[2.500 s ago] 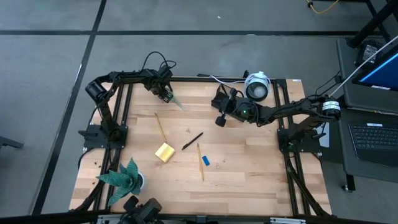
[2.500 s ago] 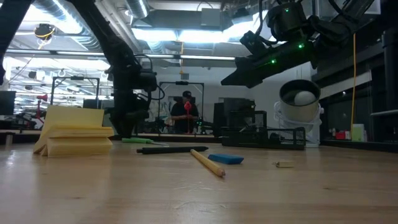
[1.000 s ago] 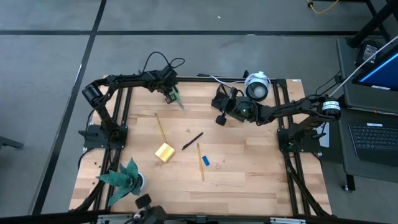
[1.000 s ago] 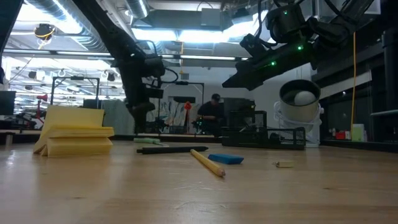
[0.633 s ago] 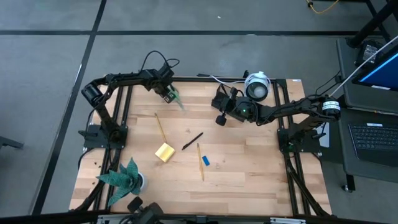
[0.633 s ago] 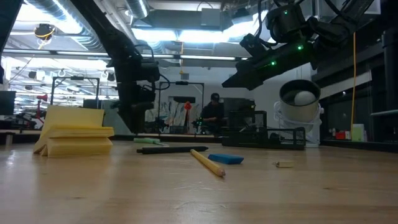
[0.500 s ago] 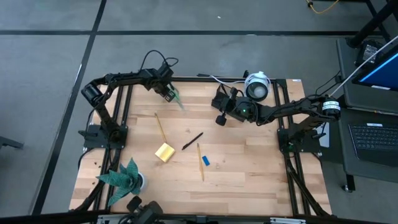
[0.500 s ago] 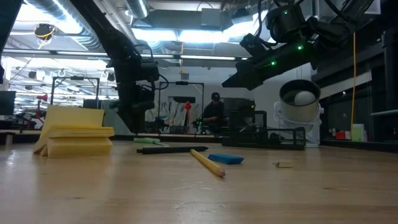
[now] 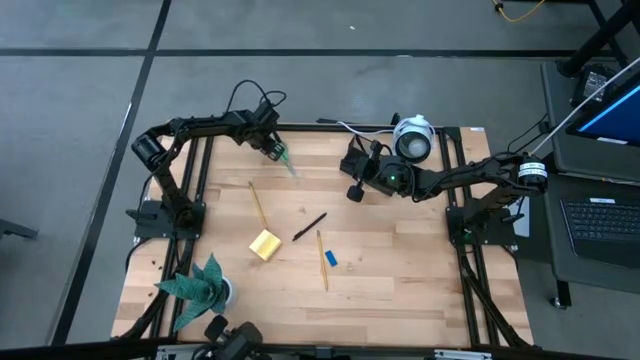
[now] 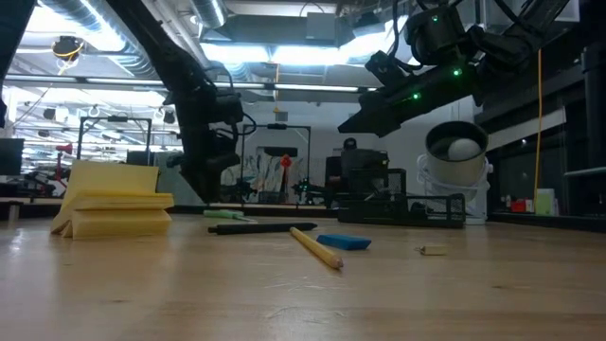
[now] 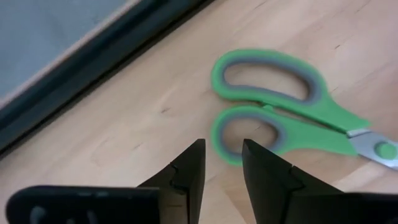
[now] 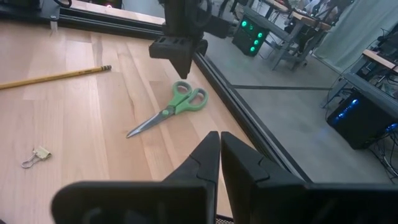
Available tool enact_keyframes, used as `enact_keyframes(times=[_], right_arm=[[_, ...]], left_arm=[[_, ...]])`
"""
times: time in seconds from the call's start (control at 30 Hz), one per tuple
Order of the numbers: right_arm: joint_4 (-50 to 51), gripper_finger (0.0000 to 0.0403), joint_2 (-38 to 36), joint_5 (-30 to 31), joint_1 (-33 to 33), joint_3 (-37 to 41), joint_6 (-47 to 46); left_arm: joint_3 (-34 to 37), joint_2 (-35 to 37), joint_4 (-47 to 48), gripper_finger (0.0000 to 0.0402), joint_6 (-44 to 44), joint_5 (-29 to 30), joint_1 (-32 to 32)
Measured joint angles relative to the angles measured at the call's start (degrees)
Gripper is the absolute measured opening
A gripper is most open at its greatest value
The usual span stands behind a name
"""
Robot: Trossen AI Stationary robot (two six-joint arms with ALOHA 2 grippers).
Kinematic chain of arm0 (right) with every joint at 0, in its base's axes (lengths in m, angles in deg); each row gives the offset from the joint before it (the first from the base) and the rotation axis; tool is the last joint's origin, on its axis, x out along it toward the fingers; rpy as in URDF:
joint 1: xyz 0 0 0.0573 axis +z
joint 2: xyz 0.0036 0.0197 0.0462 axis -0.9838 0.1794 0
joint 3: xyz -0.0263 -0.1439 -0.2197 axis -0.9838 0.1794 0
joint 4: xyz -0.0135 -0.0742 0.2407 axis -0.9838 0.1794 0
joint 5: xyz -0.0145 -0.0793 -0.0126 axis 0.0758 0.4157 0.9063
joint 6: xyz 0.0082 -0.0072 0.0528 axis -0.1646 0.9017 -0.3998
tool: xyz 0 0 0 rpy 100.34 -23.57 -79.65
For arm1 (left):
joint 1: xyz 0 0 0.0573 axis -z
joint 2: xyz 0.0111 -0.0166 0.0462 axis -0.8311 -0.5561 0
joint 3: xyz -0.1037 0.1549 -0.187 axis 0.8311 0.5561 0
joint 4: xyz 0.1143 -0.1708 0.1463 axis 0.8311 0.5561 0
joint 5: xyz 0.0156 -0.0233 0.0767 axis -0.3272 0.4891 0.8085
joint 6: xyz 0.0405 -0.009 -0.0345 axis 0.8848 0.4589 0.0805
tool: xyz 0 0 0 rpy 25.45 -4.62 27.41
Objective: Pick and place office supplies into organizer
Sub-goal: Put the green scissor into the metal mesh desk organizer
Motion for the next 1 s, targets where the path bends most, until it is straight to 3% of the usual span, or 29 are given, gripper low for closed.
enact_keyframes(times=[0.3, 0.5, 1.0], right_arm=[[0.0, 0.0021, 0.0, 0.0, 0.0, 0.0, -1.3], [0.0, 0.0021, 0.0, 0.0, 0.0, 0.0, -1.3], [0.0, 0.0021, 0.0, 0.0, 0.0, 0.0, -1.3]], left_arm=[[0.0, -3.4, -1.1, 0.0100, -1.5, 1.6, -0.3], [0.0, -3.7, -1.6, 0.0098, -1.8, -2.2, -0.9], [-0.3, -4.5, 5.7, 0.0100, -8.0, -4.9, -2.5]])
